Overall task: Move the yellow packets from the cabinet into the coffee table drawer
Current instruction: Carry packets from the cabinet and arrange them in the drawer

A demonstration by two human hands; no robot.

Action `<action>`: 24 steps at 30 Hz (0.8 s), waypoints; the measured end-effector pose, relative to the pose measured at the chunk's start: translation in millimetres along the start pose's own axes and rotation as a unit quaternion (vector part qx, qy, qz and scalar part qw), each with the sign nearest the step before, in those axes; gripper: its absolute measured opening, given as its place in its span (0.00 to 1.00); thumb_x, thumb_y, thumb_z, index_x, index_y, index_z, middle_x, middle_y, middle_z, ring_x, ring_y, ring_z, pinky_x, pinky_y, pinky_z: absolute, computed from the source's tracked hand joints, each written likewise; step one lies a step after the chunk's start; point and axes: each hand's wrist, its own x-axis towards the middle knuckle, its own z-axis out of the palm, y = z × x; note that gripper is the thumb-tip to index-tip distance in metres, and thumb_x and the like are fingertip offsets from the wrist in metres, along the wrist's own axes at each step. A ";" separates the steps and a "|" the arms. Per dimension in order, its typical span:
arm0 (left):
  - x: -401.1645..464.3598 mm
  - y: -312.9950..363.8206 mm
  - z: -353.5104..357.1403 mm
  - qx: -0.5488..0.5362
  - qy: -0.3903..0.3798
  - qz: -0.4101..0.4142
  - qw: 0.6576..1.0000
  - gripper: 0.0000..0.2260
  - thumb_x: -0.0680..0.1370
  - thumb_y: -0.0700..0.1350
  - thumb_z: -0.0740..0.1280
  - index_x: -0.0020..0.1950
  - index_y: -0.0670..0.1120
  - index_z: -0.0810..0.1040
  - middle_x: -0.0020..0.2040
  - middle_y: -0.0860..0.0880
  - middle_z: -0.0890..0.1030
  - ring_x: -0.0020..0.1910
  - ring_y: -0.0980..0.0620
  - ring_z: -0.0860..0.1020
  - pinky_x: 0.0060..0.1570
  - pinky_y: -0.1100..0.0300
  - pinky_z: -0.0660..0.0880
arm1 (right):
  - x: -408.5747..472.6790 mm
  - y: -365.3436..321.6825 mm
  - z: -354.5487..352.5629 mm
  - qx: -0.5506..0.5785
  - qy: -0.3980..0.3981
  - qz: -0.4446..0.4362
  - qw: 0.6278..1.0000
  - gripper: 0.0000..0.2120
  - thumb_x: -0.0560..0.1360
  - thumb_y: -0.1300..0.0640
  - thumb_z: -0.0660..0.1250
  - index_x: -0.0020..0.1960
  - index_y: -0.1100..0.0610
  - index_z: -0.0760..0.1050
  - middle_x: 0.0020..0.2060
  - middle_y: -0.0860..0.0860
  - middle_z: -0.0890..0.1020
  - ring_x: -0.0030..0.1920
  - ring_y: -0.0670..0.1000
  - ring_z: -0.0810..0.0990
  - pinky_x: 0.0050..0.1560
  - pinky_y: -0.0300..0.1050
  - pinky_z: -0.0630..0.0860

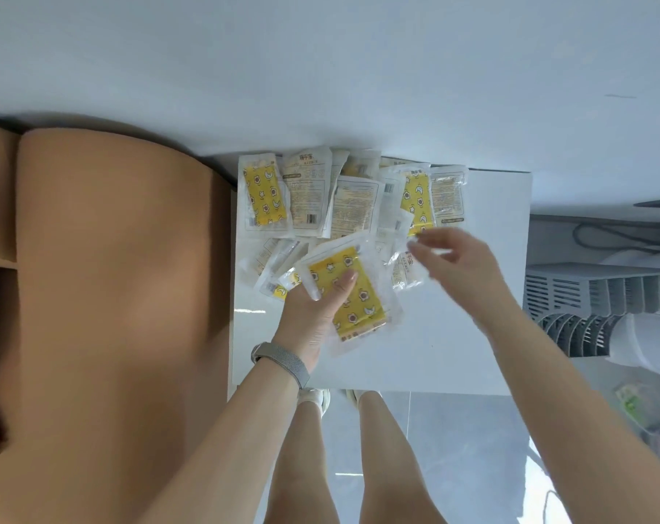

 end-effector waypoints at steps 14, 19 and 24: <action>-7.1 -1.3 -14.4 -0.053 0.001 0.025 0.998 0.16 0.68 0.42 0.72 0.55 0.48 0.79 0.48 0.50 0.86 0.49 0.50 0.84 0.43 0.55 0.81 | 103.1 -22.8 29.7 -0.178 0.098 0.123 0.971 0.24 0.67 0.35 0.72 0.44 0.54 0.69 0.46 0.52 0.74 0.57 0.56 0.73 0.37 0.40 0.59; -6.8 -3.5 -14.2 -0.059 0.013 0.023 0.998 0.15 0.68 0.43 0.72 0.54 0.49 0.80 0.47 0.50 0.86 0.48 0.52 0.84 0.40 0.56 0.81 | 106.7 -27.4 32.8 -0.231 0.101 0.141 0.957 0.30 0.65 0.32 0.72 0.49 0.55 0.68 0.54 0.54 0.75 0.62 0.57 0.71 0.32 0.42 0.57; -7.4 -6.0 -12.2 -0.058 0.013 0.012 0.998 0.10 0.74 0.39 0.71 0.54 0.50 0.79 0.46 0.51 0.86 0.46 0.53 0.85 0.40 0.56 0.81 | 105.6 -28.5 23.7 -0.209 0.088 0.146 0.963 0.38 0.66 0.38 0.75 0.65 0.59 0.65 0.61 0.54 0.72 0.64 0.56 0.69 0.67 0.50 0.67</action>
